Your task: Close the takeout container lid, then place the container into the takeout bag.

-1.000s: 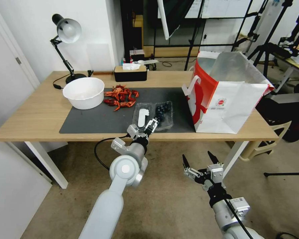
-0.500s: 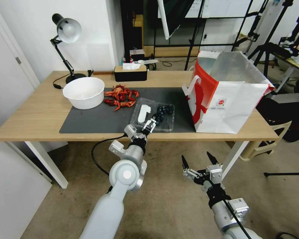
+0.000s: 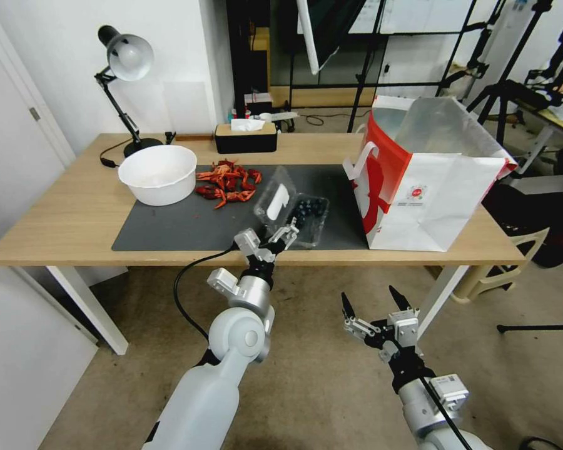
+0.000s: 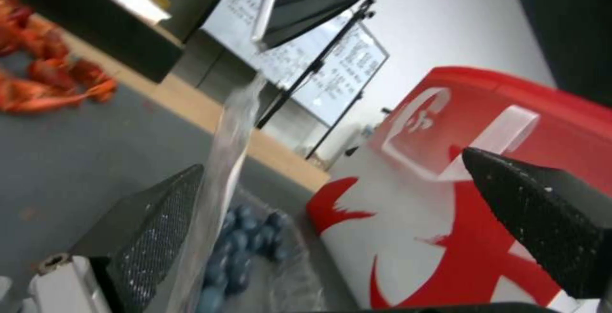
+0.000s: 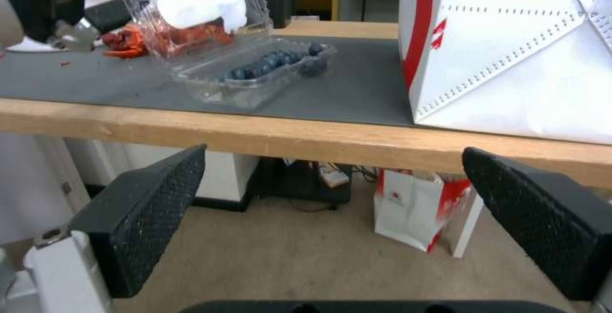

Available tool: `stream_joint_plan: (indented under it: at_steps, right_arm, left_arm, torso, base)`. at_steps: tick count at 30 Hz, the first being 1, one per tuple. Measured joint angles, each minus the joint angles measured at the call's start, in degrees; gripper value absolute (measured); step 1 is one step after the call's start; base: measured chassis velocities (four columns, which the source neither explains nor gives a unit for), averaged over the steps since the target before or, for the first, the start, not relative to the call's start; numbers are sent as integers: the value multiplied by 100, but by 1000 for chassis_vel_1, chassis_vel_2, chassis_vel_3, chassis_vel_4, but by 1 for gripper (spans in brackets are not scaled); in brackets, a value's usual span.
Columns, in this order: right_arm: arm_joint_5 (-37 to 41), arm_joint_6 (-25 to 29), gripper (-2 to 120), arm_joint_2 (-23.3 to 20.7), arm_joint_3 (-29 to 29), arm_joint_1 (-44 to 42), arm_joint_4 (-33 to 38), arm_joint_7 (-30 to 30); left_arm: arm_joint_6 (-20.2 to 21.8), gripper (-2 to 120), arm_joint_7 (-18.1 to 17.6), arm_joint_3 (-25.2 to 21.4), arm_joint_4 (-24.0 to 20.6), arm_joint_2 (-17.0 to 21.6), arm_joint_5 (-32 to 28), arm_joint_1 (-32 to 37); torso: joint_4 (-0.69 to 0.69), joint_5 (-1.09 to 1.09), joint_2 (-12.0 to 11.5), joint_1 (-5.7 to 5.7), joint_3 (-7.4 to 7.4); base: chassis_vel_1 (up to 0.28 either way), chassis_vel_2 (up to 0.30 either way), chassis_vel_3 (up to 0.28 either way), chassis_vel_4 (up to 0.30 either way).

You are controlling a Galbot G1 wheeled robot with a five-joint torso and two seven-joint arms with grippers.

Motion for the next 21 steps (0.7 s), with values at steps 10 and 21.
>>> stream_joint_plan:
  at_steps: [10, 21]
  right_arm:
    - [-5, 14, 100, -8, 55, -38, 61, 10]
    - [9, 31, 100, -20, 155, -67, 98, 15]
  left_arm:
    - [487, 100, 619, 220, 9, 111, -869, -231]
    - [967, 100, 566, 626, 277, 67, -1811, -716]
  torso:
    - [0, 1, 0, 0, 0]
    - [0, 1, 0, 0, 0]
  base:
    - [0, 0, 0, 0]
    - [0, 0, 0, 0]
